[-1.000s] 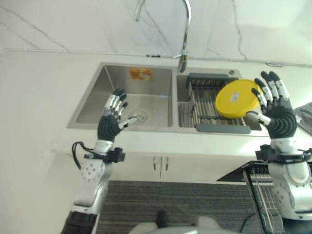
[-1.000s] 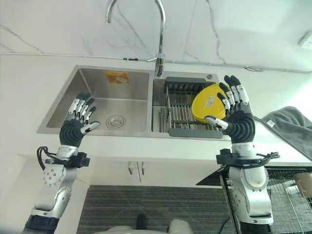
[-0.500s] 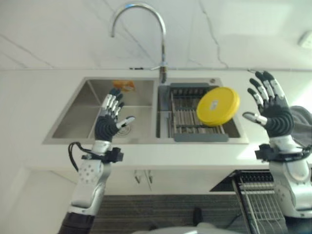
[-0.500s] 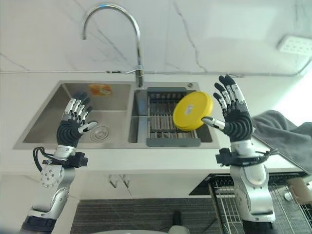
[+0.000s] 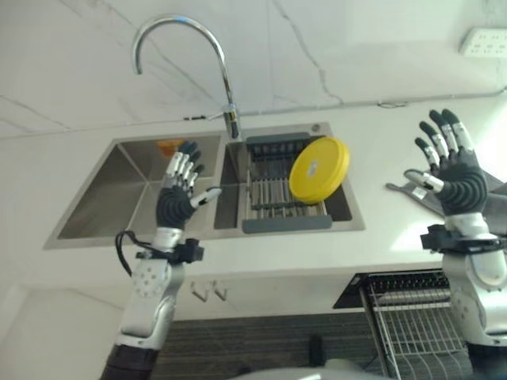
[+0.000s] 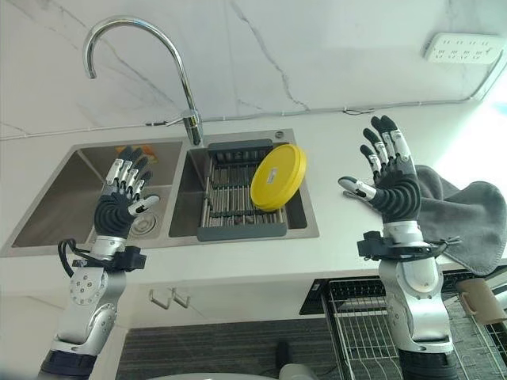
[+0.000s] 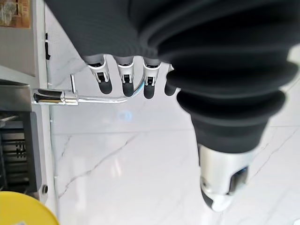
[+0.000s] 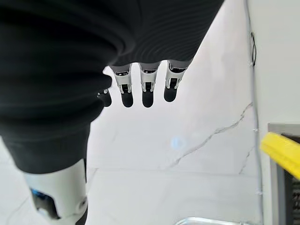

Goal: Place the dishes in the dishwasher.

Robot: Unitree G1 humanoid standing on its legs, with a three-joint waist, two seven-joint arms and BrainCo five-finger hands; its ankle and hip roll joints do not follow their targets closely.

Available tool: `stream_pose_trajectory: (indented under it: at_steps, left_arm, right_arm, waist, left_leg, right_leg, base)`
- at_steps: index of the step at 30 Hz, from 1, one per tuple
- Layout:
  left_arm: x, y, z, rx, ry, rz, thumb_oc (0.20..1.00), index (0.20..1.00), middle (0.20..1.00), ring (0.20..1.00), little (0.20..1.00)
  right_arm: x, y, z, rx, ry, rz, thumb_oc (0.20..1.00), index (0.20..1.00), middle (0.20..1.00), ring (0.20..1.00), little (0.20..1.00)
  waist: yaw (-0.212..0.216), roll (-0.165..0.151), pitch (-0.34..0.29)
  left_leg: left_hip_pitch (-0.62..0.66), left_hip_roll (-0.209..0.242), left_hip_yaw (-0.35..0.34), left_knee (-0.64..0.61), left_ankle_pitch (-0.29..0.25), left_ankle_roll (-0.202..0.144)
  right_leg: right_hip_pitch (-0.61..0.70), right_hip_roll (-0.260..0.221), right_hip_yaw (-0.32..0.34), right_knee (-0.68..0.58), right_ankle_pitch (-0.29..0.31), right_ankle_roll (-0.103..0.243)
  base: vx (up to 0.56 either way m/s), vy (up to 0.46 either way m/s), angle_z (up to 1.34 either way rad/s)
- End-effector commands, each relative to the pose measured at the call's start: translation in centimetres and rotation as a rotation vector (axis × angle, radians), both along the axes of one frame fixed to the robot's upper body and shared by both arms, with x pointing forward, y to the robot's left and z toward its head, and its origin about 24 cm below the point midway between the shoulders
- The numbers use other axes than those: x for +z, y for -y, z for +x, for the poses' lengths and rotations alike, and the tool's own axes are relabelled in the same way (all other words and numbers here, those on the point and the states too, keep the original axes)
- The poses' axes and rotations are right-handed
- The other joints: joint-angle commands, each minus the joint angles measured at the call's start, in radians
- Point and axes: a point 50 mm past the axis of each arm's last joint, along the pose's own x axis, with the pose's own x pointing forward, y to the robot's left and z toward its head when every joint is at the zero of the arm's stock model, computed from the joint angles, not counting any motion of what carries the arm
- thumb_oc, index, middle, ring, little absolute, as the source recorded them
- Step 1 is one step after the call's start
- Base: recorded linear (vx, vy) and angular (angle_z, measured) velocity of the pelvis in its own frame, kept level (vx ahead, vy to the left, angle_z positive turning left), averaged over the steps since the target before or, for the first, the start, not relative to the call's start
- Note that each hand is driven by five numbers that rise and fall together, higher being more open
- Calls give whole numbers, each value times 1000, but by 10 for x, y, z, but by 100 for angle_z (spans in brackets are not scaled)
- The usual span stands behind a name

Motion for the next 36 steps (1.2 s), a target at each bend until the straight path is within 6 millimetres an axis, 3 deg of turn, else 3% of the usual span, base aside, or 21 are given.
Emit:
stream_pose_trajectory:
  at_steps: [1, 2, 4, 8, 9, 12, 25, 36]
  left_arm:
    - [32, -2, -2, -37, 186, 68, 1000, 1000, 1000, 1000, 1000]
    - [38, -1, -1, -37, 212, 68, 1000, 1000, 1000, 1000, 1000]
    - [36, 1, 1, -25, 218, 79, 1000, 1000, 1000, 1000, 1000]
    - [41, 0, 3, -9, 241, 100, 1000, 1000, 1000, 1000, 1000]
    - [41, -1, 6, -9, 227, 93, 1000, 1000, 1000, 1000, 1000]
    - [41, 4, 8, -26, 231, 103, 1000, 1000, 1000, 1000, 1000]
    - [36, 3, 8, -24, 190, 121, 1000, 1000, 1000, 1000, 1000]
    - [31, 7, 10, -54, 171, 132, 1000, 1000, 1000, 1000, 1000]
  right_arm:
    - [16, 0, 0, 14, 49, -36, 1000, 1000, 1000, 1000, 1000]
    - [17, 5, 1, -5, 38, -44, 1000, 1000, 1000, 1000, 1000]
    - [13, 9, 0, -49, 34, -28, 1000, 1000, 1000, 1000, 1000]
    - [8, 14, 3, -99, 16, 37, 1000, 1000, 1000, 1000, 1000]
    - [8, 14, 7, -27, 9, 145, 1000, 1000, 1000, 1000, 1000]
    - [7, 19, 14, -90, 34, 266, 1000, 1000, 1000, 1000, 1000]
    - [-8, 47, 26, -269, -97, 298, 1000, 1000, 1000, 1000, 1000]
    - [-36, 59, 43, -257, -309, 348, 1000, 1000, 1000, 1000, 1000]
  waist:
    - [-8, -82, -17]
    - [-13, -87, 6]
    - [-15, -86, 8]
    - [-9, -87, -4]
    - [-6, -92, -6]
    - [7, -97, -9]
    - [27, -104, -32]
    - [48, -108, -38]
  left_leg:
    - [26, -44, 75, 100, -61, -22]
    - [1, -18, 107, 69, -44, -33]
    - [-1, -10, 106, 17, -16, -36]
    - [4, -15, 105, 13, -40, -26]
    - [12, -14, 110, 13, -46, -23]
    - [23, -18, 114, 13, -57, -13]
    - [28, -19, 104, 13, -62, -7]
    - [27, -9, 104, 13, -55, -17]
  right_leg:
    - [67, -73, 42, 1, -93, 53]
    - [81, -91, 18, 1, -100, 73]
    - [93, -97, 2, 1, -109, 75]
    - [95, -134, -50, 2, -100, 98]
    - [96, -139, -55, 3, -98, 103]
    - [100, -139, -61, 8, -102, 103]
    - [120, -108, -35, 1, -120, 85]
    - [130, -107, -45, 1, -126, 80]
  base:
    - [-3, 142, 10]
    - [26, 184, 37]
    - [34, 251, 80]
    - [31, 160, 19]
    - [36, 75, 8]
    - [30, 21, 9]
    - [12, -20, -7]
    - [0, 0, 0]
